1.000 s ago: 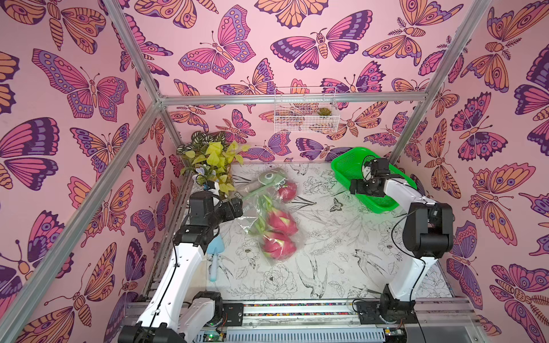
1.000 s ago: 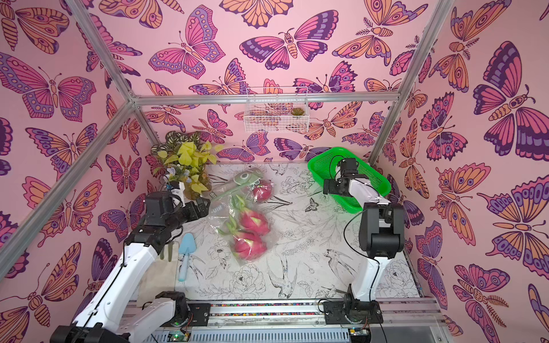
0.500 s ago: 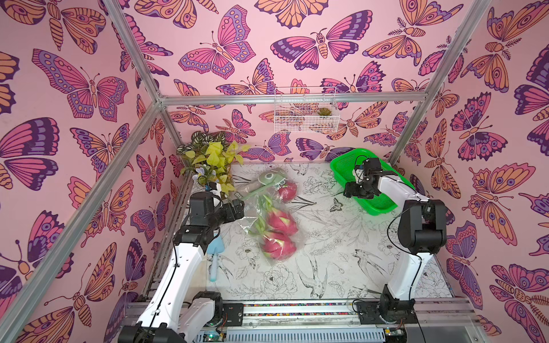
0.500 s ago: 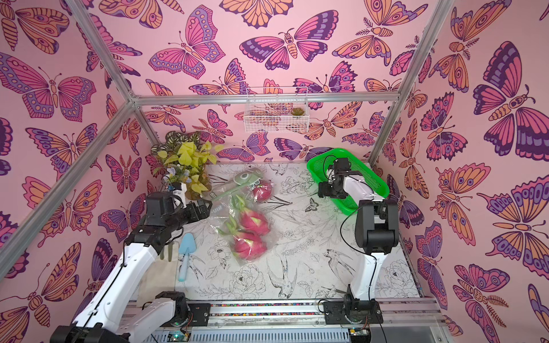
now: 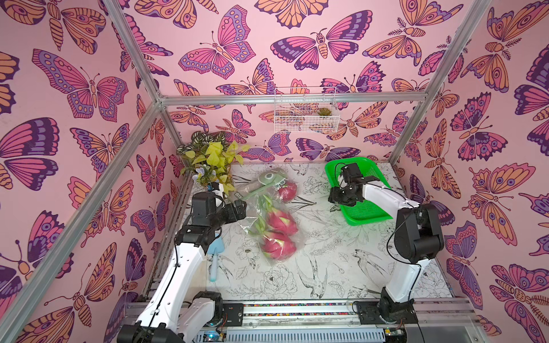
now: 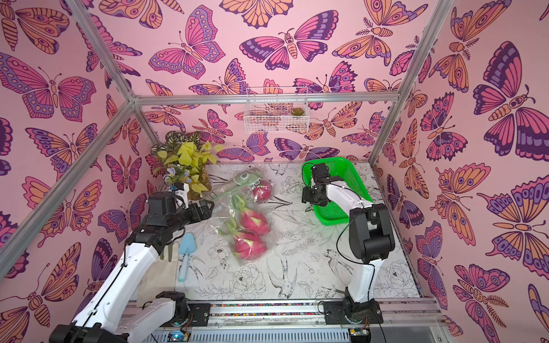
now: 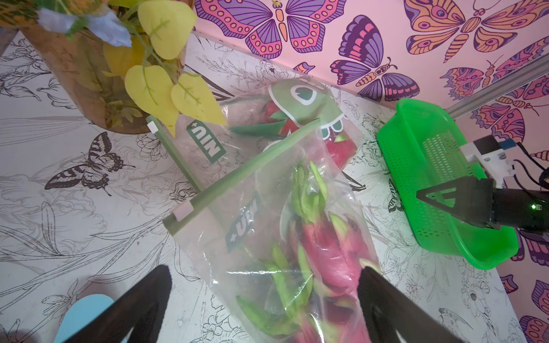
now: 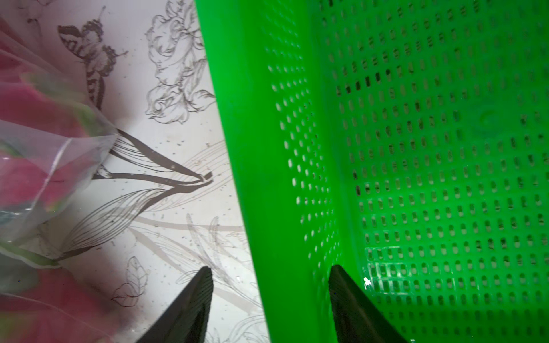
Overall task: Open the zip-top bag and take out the dragon fruit
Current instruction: Adjust the basket at the corner of the board, then pick up the zipper food storage bag at the center of the board.
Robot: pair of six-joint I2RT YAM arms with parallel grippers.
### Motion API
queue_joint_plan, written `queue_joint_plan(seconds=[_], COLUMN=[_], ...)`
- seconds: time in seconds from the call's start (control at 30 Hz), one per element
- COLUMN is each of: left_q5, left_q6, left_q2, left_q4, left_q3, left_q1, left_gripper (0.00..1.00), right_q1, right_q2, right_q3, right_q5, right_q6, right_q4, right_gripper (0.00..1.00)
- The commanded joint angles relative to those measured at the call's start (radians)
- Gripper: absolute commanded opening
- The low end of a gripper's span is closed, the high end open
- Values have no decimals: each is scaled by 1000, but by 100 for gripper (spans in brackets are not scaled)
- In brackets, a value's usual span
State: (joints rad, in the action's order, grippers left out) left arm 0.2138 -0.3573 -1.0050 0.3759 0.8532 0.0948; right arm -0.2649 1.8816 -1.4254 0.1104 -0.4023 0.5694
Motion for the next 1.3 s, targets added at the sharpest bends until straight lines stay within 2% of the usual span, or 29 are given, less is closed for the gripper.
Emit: queue_joint_plan(seconds=[0.0,0.27,0.33,0.43,0.57,0.7,0.8,0.87,0.93,1.0,1.03,1.13,1.27], left_q5=[1,-114,-111,-52,39,137,197,236,286,339,363,463,561], left_q6=[-15,-63,-72,-96,-97,-139,-133,-112,-101,-98,-100,-87,-53], left_q2=[0,10,-1,-15,-12,-24,-62,-107,-154,-193,-215,-254,-238], left_q4=[19,85,57,15,-155,-453,-563,-589,-656,-723,-752,-815,-874], left_q3=[-2,-23,-40,-60,-170,-330,-360,-343,-338,-339,-336,-324,-320], left_q1=[14,11,-1,-37,-65,-108,-126,-134,-144,-153,-155,-158,-152], left_gripper=[100,100,100,91,84,80,79,74,62,39,34,23,7], right_q1=[-46,-76,-83,-102,-128,-147,-148,-148,-148,-148,-148,-148,-146], right_q2=[20,-60,-84,-112,-140,-155,-162,-166,-172,-178,-182,-188,-186], right_q3=[-59,-103,-118,-139,-145,-149,-147,-149,-147,-141,-136,-137,-168], right_q5=[-16,-17,25,79,155,208,254,279,299,312,314,328,423], right_q6=[-69,-17,-7,-8,-20,-23,-22,-14,-7,-5,-5,4,43], right_q4=[12,58,59,49,5,-29,-55,-61,-71,-87,-100,-110,-120], right_gripper=[65,71,73,73,73,73,73,73,73,73,73,74,74])
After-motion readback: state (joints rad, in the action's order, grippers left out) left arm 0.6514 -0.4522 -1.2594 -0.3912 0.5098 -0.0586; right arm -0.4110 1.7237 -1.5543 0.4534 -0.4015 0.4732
